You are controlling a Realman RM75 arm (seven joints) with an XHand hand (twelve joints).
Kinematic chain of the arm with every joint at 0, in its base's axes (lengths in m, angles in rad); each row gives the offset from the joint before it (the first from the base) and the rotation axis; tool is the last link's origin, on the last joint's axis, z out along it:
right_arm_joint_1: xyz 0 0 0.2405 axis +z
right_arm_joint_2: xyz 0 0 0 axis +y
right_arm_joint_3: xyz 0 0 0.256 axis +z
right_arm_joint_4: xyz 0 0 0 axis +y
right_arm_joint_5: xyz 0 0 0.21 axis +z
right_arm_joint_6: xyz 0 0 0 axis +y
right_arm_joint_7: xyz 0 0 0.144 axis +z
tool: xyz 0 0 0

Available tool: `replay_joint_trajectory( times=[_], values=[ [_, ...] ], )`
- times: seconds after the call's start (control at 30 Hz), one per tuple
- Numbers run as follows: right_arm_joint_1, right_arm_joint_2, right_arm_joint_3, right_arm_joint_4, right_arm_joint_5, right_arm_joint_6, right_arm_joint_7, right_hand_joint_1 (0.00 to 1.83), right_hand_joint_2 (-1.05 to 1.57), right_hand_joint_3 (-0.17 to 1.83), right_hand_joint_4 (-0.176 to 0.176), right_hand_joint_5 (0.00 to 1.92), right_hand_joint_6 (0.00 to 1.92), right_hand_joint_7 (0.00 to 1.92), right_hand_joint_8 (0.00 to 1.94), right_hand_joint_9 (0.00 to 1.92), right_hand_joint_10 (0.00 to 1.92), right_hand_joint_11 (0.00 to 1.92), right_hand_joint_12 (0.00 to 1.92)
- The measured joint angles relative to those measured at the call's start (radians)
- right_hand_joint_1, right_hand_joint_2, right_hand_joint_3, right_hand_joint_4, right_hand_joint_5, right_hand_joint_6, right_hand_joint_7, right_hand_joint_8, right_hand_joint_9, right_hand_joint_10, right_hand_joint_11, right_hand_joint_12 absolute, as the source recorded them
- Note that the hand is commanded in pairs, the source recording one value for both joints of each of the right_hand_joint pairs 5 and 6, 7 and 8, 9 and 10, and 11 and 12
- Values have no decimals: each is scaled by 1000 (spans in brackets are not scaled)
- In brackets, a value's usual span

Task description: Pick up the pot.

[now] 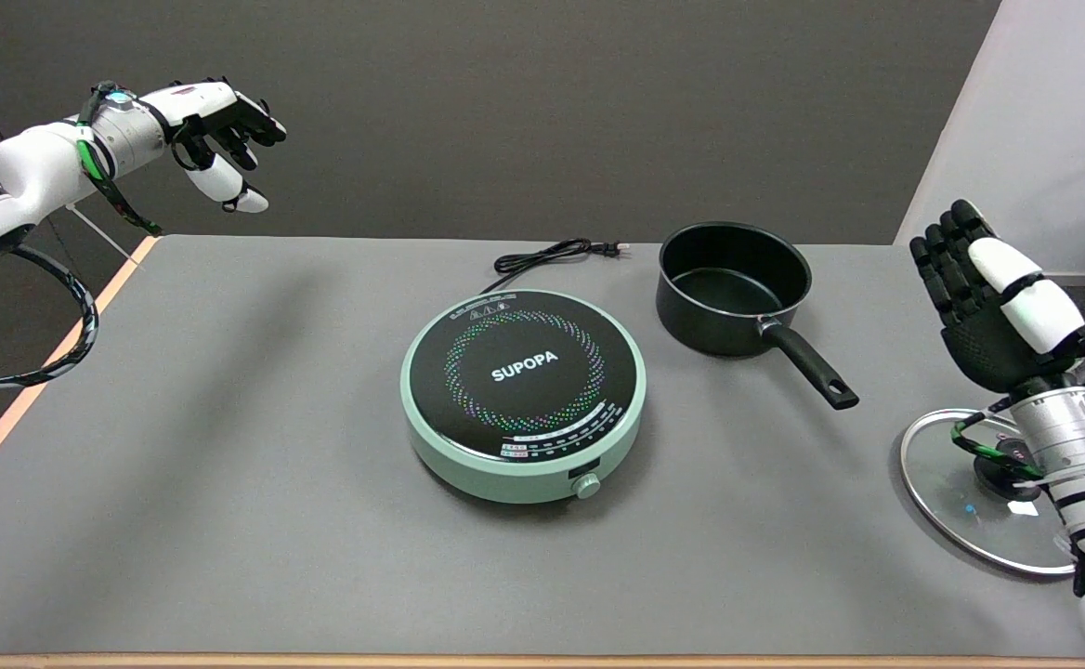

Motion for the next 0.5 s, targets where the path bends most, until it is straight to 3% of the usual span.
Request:
replay_joint_trajectory(
  times=[0.3, 0.5],
  values=[
    [-17, 5, 30, -31, -29, -4, -134, 982, 798, 577, -176, 110, 110, 110, 110, 110, 110, 110, 110],
    [-35, 2, 48, -13, -13, 8, -351, 1140, 329, 860, -176, 214, 214, 214, 214, 214, 214, 214, 214]
  ],
)
